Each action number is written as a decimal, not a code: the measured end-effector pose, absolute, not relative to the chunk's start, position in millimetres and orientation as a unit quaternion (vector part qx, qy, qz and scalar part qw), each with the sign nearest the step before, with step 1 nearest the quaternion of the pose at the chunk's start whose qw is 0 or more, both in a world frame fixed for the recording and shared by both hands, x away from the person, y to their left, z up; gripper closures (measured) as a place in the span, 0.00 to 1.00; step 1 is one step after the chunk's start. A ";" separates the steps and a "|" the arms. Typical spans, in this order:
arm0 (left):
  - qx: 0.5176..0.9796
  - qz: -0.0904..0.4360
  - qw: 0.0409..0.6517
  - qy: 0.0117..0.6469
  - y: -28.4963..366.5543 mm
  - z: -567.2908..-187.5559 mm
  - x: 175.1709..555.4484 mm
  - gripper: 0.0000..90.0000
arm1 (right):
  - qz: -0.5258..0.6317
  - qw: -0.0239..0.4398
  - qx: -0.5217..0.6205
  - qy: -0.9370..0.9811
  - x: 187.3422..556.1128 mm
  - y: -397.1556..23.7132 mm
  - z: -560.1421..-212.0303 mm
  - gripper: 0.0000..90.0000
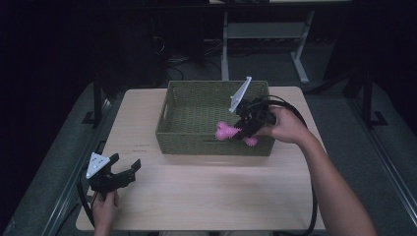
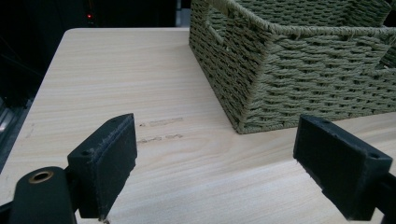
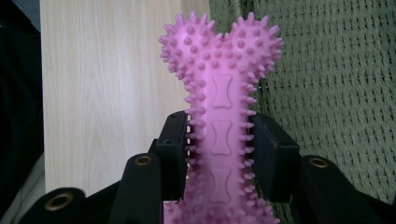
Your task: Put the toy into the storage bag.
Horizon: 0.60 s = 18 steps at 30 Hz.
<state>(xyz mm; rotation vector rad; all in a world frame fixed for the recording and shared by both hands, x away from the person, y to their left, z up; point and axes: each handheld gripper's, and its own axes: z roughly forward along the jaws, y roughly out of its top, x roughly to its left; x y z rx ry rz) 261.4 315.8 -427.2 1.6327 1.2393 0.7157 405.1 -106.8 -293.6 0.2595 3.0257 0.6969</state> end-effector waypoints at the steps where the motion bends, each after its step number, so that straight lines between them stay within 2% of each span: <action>1: 0.665 0.292 0.466 0.505 315.8 -427.2 261.4 0.14 | 0.224 0.013 0.083 0.971 405.1 -106.8 -293.6 0.65; 18: 0.664 0.290 0.468 0.506 315.8 -427.5 262.3 0.14 | 0.220 -0.007 0.097 0.971 442.8 -105.6 -295.1 0.65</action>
